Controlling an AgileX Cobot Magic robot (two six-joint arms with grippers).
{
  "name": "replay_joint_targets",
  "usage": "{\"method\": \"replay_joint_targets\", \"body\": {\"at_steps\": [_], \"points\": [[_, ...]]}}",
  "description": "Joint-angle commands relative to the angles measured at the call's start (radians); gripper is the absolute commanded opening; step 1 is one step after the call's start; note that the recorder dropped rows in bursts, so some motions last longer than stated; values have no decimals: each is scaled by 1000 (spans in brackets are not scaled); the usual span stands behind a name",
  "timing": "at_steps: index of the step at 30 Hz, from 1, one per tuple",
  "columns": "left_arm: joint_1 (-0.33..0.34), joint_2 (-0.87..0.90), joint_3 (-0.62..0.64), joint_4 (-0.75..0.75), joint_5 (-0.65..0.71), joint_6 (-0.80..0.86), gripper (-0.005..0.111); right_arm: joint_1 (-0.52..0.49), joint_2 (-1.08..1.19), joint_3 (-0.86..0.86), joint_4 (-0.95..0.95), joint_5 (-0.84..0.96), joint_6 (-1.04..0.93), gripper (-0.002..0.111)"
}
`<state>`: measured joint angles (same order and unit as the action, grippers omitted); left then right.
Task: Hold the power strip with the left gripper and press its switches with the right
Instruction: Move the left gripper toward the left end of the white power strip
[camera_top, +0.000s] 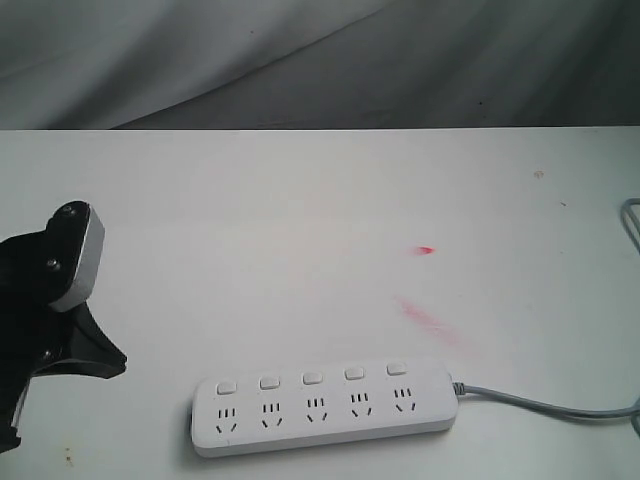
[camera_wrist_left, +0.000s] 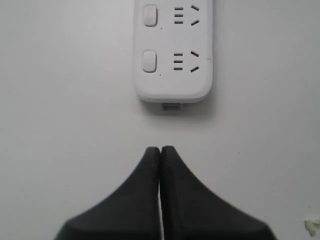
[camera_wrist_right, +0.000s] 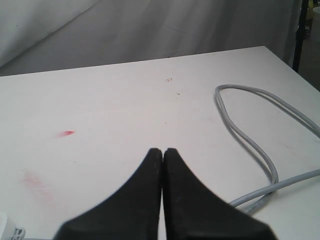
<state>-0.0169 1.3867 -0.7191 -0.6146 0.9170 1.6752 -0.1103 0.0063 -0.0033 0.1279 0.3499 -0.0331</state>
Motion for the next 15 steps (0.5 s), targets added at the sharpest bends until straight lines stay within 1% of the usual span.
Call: {"method": "replay_joint_targets", "body": {"at_steps": [1,4,5,6,7,8,9,11,13,15], "points": [[-5,17,-6,-84,2,73,1,-9,-6,3,3,-9,-3,0],[-5,39,-6,-169,52,183,3,-9,-6,3,3,-9,-3,0],[-5,52,-6,-197,90,206,9,-9,-6,3,3,-9,-3,0],[-5,57,-6,-206,108,215,13,-9,-6,3,3,-9,-3,0],[-5,67,-6,-232,138,219,28,-9,-6,3,3,-9,-3,0],[-5,73,-6,-244,144,219,35,-9,-6,3,3,-9,-3,0],[-5,89,-6,-272,147,232,57,-9,-6,3,3,-9,-3,0],[-5,121,-6,-330,137,239,87,-9,-6,3,3,-9,-3,0],[-5,158,-6,-377,114,250,99,-9,-6,3,3,-9,-3,0],[-5,200,-6,-400,81,299,100,-9,-6,3,3,-9,-3,0]]}}
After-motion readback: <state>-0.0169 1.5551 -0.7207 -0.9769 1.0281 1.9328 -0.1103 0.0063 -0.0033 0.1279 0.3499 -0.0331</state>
